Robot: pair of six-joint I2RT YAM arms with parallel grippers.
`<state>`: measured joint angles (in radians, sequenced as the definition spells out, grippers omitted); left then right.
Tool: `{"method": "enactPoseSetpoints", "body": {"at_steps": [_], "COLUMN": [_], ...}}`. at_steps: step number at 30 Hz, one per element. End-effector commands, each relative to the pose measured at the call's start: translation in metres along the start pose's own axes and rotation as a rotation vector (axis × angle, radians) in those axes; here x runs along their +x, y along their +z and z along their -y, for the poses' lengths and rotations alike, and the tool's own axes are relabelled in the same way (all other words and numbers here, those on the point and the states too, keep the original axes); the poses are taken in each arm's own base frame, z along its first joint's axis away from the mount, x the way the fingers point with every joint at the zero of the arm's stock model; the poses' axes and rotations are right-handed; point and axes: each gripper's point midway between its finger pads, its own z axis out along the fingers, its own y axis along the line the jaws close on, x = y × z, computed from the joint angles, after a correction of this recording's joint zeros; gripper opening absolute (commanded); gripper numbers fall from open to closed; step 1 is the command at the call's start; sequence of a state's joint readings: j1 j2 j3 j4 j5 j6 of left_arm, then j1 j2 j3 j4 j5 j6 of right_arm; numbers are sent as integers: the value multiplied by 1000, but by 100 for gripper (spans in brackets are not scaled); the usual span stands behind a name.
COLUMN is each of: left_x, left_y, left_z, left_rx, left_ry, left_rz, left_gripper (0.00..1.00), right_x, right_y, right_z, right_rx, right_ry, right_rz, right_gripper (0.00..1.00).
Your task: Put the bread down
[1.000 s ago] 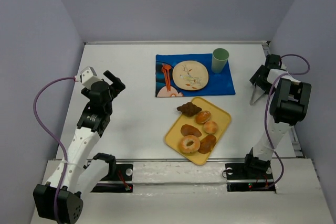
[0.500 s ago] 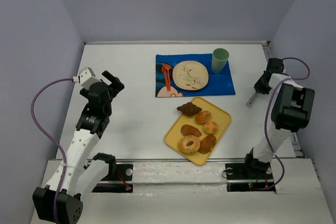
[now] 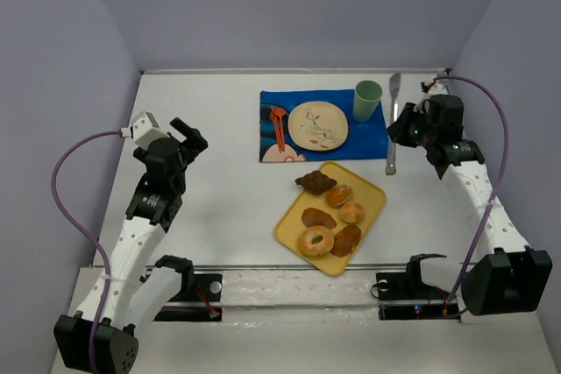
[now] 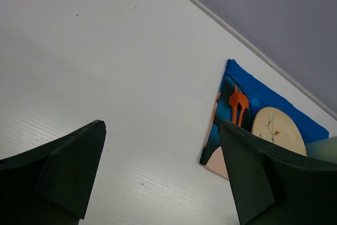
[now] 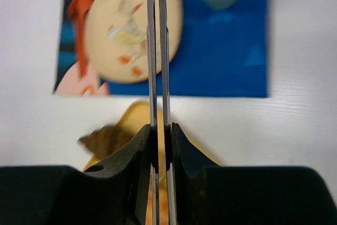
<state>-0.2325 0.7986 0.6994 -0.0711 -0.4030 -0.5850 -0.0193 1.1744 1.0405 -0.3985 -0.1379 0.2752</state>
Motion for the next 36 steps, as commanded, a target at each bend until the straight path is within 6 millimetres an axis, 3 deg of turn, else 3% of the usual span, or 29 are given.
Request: {"method": "enactPoseSetpoints", "body": {"at_steps": [1,3,6,12,19,36], "left_x": [-14,-14,-13,-11,-12,-8], "left_y": [-3,-3,-3,-2,-3,-1], "left_z": [7,8,9,10,10,10], "left_rx": [36,44,50,54,60,57], "left_ry": [-40,-42,-39,-37,-44,-43], "left_rz": [53,54,50,42,44,33], "left_gripper": [99,99,99,99,99,99], "right_x": [62,87,108,117,136,147], "right_y": [-21,-30,-46,-74,-86,-94], "right_z": [-57,-67,-76,-81,-78,-66], "right_rx": [-193,-197,-213,-230,-227,-107], "right_ry": [-100,-110,-120,-124,-121,-68], "right_rz": [-243,-326,-393,-456,-587,-722], "right_gripper": [19,19,22,38,49,56]}}
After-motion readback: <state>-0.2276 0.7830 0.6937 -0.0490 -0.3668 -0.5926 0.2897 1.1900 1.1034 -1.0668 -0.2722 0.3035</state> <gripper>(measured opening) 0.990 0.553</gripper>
